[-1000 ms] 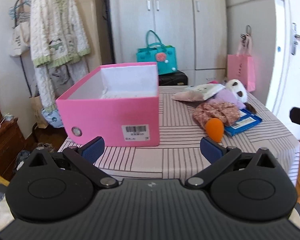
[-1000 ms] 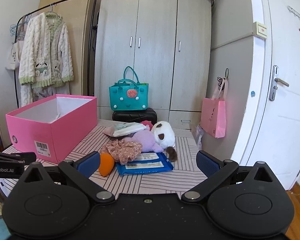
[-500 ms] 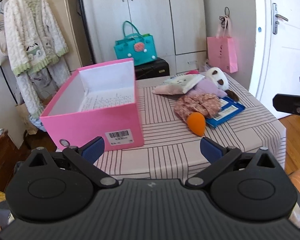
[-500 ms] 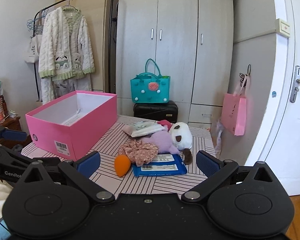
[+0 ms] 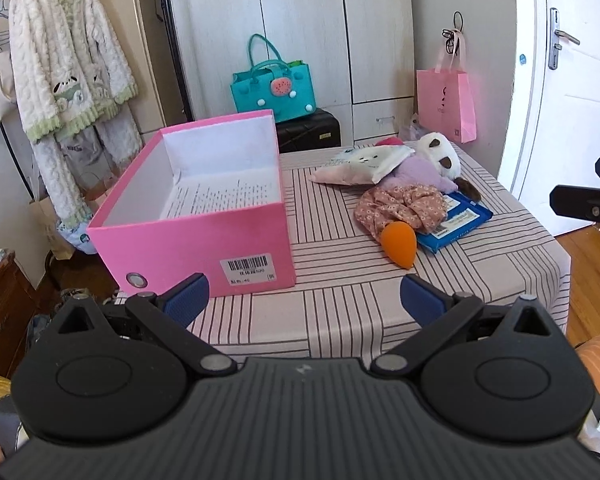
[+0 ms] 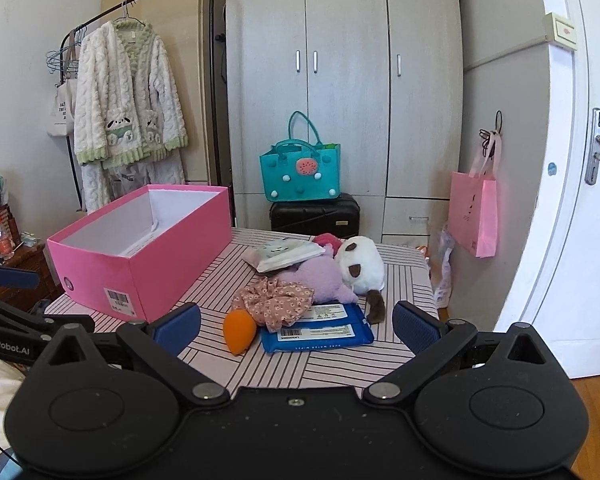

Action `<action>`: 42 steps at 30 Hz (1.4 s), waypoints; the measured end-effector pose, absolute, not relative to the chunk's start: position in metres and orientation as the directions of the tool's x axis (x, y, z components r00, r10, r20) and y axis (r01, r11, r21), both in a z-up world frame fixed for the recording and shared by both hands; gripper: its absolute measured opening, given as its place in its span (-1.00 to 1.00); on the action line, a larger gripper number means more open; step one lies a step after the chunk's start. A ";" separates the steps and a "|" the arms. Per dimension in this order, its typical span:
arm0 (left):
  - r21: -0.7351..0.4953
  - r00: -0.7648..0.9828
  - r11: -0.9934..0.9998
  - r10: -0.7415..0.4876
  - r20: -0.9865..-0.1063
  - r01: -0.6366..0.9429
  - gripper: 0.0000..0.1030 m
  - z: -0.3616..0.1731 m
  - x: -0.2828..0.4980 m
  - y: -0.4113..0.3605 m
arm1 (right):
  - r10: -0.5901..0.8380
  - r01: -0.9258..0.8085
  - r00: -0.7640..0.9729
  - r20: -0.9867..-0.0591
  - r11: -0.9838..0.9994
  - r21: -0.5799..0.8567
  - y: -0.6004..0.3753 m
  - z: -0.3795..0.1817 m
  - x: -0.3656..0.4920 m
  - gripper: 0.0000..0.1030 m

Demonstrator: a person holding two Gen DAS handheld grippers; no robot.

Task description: Organize soft objects

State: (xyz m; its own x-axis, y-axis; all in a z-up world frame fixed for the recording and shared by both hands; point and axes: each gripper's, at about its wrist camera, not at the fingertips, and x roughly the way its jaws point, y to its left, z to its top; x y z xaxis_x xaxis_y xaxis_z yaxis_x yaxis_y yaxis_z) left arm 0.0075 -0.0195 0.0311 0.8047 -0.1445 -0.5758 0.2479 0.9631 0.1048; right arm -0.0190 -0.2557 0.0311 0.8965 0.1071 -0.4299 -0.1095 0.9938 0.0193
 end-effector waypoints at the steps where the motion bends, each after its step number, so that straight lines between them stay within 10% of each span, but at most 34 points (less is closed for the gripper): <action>1: 0.102 0.801 0.964 -0.144 -0.581 0.247 1.00 0.030 0.008 -0.019 | 0.109 -0.111 0.896 -0.431 0.994 0.020 -0.256 0.030 -0.018 1.00; 42: 0.054 0.766 0.923 -0.282 -0.578 0.381 0.96 0.057 0.055 -0.043 | 0.374 -0.392 0.812 -0.449 0.918 0.056 -0.287 0.031 0.066 0.98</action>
